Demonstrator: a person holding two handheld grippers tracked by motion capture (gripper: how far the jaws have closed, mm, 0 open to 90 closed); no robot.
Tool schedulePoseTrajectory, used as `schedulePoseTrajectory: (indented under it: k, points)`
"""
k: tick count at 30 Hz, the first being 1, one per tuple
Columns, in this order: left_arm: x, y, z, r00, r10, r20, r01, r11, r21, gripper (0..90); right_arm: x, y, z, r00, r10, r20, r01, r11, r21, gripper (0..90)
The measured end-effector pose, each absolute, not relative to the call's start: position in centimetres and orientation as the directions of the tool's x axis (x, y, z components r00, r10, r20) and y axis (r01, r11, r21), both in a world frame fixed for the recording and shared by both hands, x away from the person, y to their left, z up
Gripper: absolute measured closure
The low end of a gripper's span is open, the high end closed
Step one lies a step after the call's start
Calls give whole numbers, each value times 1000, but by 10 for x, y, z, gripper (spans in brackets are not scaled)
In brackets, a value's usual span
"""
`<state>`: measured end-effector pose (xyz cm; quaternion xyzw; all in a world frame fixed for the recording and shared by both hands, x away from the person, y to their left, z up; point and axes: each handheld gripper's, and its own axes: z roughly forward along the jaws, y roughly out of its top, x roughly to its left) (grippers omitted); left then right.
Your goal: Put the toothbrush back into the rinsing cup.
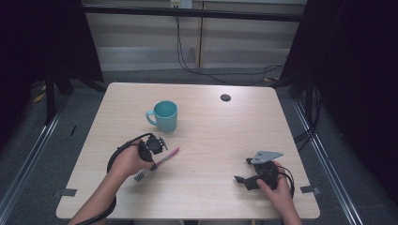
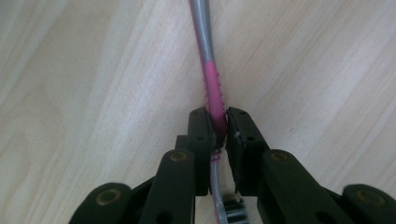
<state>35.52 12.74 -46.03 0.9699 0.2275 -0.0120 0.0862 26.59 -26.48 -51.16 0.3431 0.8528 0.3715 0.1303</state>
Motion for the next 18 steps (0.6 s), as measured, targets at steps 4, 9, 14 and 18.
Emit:
schedulePoseTrajectory:
  k: [4,9,14,18]
  points:
    - [353,126,-452,901,428,-72,434,-882,186,802,266,-265,-512,-731,682,33,488,489,723,121]
    - [349,122,-443,919,389,-68,394,-897,202,802,269,-264,-508,-730,683,34,503,503,703,144]
    - [347,116,-439,929,366,-61,370,-907,199,802,273,-257,-497,-765,643,-21,469,580,666,196]
    - [346,110,-438,935,351,-46,353,-916,192,802,279,-244,-482,-803,594,-43,440,641,629,209]
